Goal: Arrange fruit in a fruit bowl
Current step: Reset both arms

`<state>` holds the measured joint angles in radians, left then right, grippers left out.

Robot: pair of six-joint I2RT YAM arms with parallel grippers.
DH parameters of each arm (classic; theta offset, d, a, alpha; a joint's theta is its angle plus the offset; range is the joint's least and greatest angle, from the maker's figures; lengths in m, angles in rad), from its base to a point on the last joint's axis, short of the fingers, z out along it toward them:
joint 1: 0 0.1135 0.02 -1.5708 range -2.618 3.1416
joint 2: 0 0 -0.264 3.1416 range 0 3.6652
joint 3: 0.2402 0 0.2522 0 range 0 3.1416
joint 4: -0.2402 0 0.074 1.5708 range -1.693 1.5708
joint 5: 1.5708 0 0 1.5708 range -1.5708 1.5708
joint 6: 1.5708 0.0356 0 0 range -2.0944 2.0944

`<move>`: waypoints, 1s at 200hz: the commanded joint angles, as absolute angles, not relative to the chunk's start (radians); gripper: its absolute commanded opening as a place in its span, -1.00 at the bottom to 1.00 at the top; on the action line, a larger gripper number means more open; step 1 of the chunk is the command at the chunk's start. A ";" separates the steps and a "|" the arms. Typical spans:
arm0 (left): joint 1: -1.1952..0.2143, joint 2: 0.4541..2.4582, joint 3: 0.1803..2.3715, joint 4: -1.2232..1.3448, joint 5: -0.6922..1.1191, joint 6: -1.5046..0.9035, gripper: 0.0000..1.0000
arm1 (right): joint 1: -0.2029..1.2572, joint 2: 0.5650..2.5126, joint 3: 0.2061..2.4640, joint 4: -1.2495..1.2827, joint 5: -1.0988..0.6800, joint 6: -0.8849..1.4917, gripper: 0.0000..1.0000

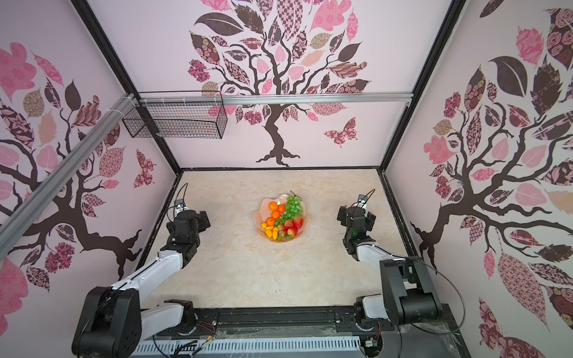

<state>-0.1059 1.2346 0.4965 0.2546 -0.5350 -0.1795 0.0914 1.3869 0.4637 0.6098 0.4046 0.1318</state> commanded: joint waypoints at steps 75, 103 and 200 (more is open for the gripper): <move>-0.021 1.530 0.336 0.928 -0.302 -0.076 0.96 | -0.012 1.503 0.360 0.962 0.061 0.094 0.99; -0.010 1.545 0.383 0.855 -0.263 -0.074 0.96 | -0.012 1.555 0.259 1.208 0.043 0.088 0.99; -0.007 1.558 0.376 0.885 -0.265 -0.068 0.96 | -0.011 1.551 0.261 1.192 0.040 0.085 0.99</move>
<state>-0.0124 1.5658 0.3542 0.8730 -0.2745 -0.0780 -0.0086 1.5585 0.2432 1.1645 0.0475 0.0959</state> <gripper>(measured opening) 0.980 0.997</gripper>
